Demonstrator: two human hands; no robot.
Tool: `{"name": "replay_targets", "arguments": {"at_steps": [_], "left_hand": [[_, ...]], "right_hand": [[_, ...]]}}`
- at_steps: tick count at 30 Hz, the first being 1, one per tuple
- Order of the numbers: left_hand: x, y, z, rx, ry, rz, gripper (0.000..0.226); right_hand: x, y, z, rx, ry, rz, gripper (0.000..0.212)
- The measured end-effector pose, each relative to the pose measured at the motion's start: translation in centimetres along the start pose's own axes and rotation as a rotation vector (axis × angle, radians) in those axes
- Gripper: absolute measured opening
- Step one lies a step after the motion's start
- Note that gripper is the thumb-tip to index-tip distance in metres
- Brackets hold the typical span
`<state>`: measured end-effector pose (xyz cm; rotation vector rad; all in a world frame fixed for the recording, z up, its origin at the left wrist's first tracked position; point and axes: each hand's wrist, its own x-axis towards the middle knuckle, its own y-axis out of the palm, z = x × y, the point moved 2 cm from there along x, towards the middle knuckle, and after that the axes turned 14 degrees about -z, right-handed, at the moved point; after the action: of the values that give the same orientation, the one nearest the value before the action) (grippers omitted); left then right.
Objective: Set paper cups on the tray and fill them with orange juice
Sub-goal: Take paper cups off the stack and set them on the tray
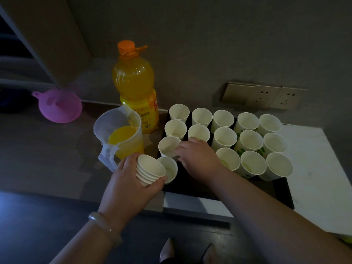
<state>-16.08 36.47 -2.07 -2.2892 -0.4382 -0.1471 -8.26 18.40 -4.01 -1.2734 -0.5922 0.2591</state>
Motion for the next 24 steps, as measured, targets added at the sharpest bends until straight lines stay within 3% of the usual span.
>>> {"name": "replay_targets", "arguments": {"at_steps": [3,7,11,14,24], "left_hand": [[0.0,-0.1,-0.4,-0.013,0.014,-0.005,0.065],[0.3,0.4,-1.7,-0.044,0.039,0.022,0.064],[0.9,1.7,-3.3,-0.053,0.091,0.084,0.066],[1.1,2.5,-4.2,-0.046,0.107,0.116,0.072],[1.3,3.2,-5.9,-0.085,0.108,0.134,0.073]], "right_hand": [[-0.6,-1.0,-0.6,-0.018,0.067,-0.138,0.026],[-2.9,-4.5,0.1,0.299,0.224,-0.467,0.029],[-3.8,-5.9,2.5,0.554,0.19,-0.285,0.031],[-3.9,-5.7,2.7,0.667,0.26,-0.272,0.023],[-4.9,-6.3,2.6,0.418,0.129,-0.503,0.024]]}}
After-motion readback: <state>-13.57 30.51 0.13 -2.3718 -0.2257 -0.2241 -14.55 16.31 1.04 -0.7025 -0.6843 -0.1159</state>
